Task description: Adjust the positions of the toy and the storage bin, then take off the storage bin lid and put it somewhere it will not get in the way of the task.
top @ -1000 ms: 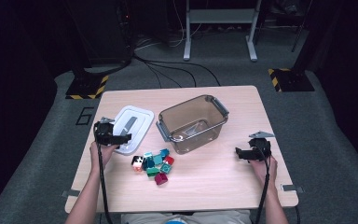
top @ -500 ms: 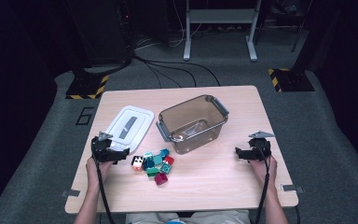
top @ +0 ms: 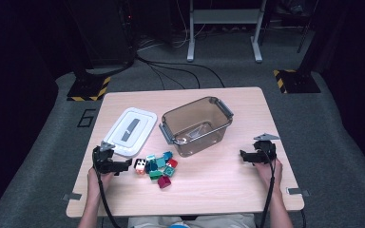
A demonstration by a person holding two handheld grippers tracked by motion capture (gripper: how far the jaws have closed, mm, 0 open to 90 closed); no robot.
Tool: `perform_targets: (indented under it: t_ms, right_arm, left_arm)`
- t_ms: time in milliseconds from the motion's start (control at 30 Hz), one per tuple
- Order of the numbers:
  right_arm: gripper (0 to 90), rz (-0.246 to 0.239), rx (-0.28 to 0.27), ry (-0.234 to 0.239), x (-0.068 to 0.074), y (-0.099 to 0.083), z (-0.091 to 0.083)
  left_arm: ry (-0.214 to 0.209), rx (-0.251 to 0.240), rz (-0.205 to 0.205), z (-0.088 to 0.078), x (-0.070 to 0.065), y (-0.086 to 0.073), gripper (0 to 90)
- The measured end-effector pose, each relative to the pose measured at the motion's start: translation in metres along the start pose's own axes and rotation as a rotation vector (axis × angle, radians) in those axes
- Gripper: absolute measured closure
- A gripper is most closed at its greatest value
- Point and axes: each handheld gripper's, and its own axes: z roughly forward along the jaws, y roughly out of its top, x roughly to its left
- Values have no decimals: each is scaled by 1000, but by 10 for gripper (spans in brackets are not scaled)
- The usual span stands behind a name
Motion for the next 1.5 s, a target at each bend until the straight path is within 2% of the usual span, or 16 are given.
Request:
perform_targets:
  t_ms: [133, 267, 400, 500, 733, 900, 1033, 1133, 1200, 1267, 1467, 1500]
  right_arm:
    - [88, 0, 0, -2, 0, 0, 0]
    - [88, -1, -1, -2, 0, 0, 0]
    - [89, -3, -3, -2, 0, 0, 0]
    - [89, 2, -5, -5, 0, 0, 0]
    - [92, 1, -2, -2, 0, 0, 0]
    - [94, 2, -2, -1, 0, 0, 0]
    - [94, -5, 0, 0, -1, 0, 0]
    - [94, -4, 0, 0, -1, 0, -1]
    - [94, -4, 0, -1, -1, 0, 0]
    - [95, -2, 0, 1, -1, 0, -1]
    - [97, 0, -2, 2, -1, 0, -1]
    - [97, 0, -2, 2, -1, 0, -1]
  left_arm:
    - [10, -2, 0, -3, -4, -1, 0]
    - [-16, 25, 2, -6, -7, -4, 0]
    - [-67, -5, -16, -10, -12, -8, 0]
    - [-78, -19, 9, -13, -19, -9, 1]
    - [-66, -20, 40, -12, -38, -5, 10]
    - [-55, -18, 43, -8, -48, -3, 21]
    - [-51, -35, 44, -7, -54, -6, 114]
    - [-39, -58, 56, -7, -60, -10, 164]
    - [-37, -56, 65, -7, -61, -11, 188]
    - [-30, -72, 75, -7, -65, -13, 247]
    - [-21, -50, 109, -5, -71, -17, 402]
    - [-23, -51, 107, -4, -72, -18, 402]
